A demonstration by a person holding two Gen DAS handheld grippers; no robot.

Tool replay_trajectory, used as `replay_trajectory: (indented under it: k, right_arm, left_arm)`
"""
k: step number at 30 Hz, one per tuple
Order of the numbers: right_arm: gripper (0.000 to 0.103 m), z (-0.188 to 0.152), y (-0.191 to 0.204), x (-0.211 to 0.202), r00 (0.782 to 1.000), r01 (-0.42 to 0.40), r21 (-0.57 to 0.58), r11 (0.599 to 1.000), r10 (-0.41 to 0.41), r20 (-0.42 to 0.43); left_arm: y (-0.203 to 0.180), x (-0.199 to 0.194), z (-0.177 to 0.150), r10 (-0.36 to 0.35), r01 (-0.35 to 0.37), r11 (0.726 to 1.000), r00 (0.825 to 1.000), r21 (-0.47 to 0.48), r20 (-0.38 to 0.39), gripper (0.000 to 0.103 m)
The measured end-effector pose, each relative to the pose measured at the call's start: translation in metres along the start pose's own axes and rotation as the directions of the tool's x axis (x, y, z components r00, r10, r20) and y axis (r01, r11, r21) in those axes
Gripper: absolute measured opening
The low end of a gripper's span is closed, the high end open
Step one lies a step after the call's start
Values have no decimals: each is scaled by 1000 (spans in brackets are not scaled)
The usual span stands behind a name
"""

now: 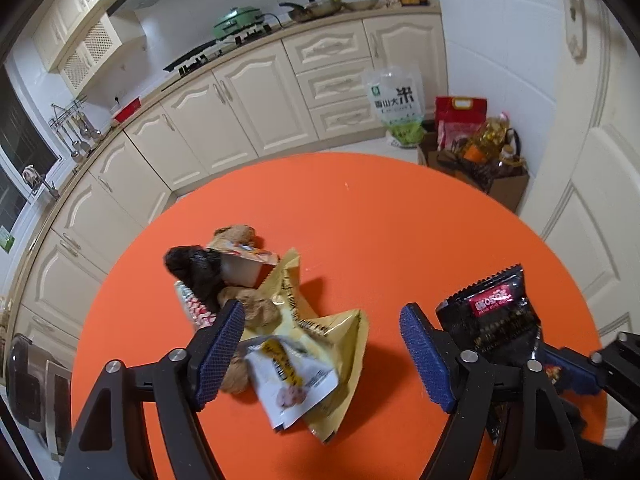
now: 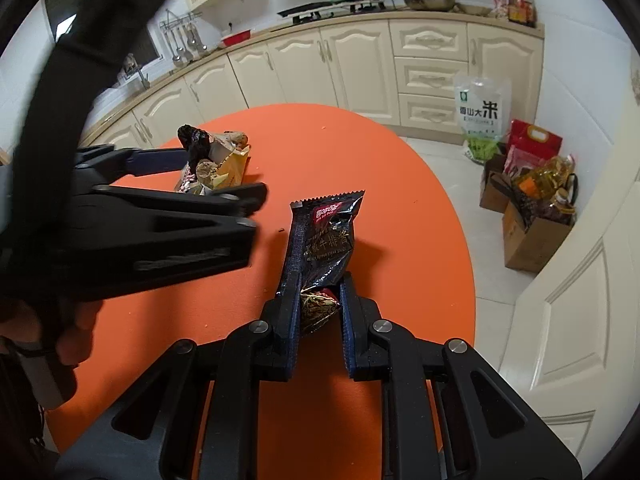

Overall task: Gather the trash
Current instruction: 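Grasp the yellow snack bag with the left tool while the right tool grasps the black wrapper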

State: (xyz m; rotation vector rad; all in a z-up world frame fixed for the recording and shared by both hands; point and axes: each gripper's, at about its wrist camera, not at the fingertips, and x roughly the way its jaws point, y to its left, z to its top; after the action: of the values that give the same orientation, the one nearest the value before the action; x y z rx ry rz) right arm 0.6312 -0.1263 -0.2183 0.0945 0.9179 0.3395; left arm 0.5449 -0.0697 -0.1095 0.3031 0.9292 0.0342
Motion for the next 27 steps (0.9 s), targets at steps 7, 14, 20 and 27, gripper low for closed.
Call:
replay_trajectory:
  k: [7, 14, 20, 27]
  right_arm:
    - [17, -3, 5, -1, 1000, -15, 7, 1000, 15, 1]
    - [17, -9, 24, -17, 1000, -16, -12, 1000, 17, 7]
    - [17, -16, 54, -40, 999, -34, -37, 999, 35, 27]
    - [17, -31, 84, -76, 997, -59, -51, 997, 61, 53]
  left_arm:
    - [9, 2, 7, -85, 84, 996, 995, -25, -60, 21]
    - [42, -35, -9, -237, 234, 969, 971, -81, -25, 14]
    - [74, -61, -36, -278, 277, 954, 961, -116, 7, 13]
    - [92, -115, -72, -314, 321, 940, 946, -113, 77, 13]
